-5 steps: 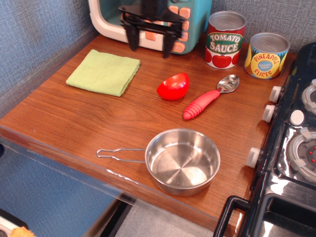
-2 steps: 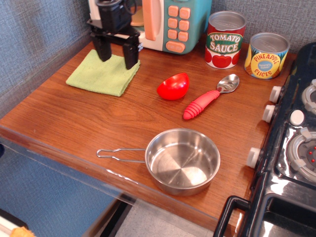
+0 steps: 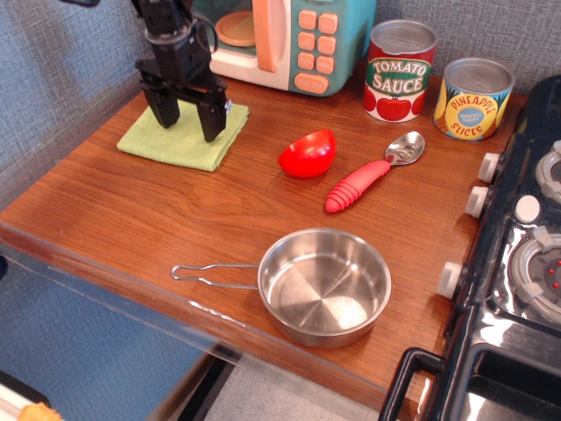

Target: Move over to the green cloth

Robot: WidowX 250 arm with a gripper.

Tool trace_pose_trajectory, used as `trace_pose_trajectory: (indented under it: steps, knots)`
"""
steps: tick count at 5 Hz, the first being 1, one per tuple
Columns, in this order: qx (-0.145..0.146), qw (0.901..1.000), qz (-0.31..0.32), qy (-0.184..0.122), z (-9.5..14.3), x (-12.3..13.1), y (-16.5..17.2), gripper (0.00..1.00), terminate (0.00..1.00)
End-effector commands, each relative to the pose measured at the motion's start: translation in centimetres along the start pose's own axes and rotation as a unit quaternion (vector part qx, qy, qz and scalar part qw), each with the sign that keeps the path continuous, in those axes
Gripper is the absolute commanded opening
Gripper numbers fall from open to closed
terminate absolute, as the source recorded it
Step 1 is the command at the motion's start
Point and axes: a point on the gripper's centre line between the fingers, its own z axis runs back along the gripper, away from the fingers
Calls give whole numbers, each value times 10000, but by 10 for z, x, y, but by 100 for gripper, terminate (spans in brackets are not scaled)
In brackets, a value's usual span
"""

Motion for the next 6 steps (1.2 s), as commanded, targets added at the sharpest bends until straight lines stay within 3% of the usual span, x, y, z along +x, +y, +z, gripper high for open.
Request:
trace_pose_trajectory:
  steps: [1,2,3,6]
  knots:
    - [457,9985,-102,281,-11,7,-5,100,0]
    - [291,9980,31,560,-18,7,-5,100,0]
    - [152,9978,238,592,-15,3,-4,100,0]
    - [298,9991,-198,248,48,-31,-33,100,0]
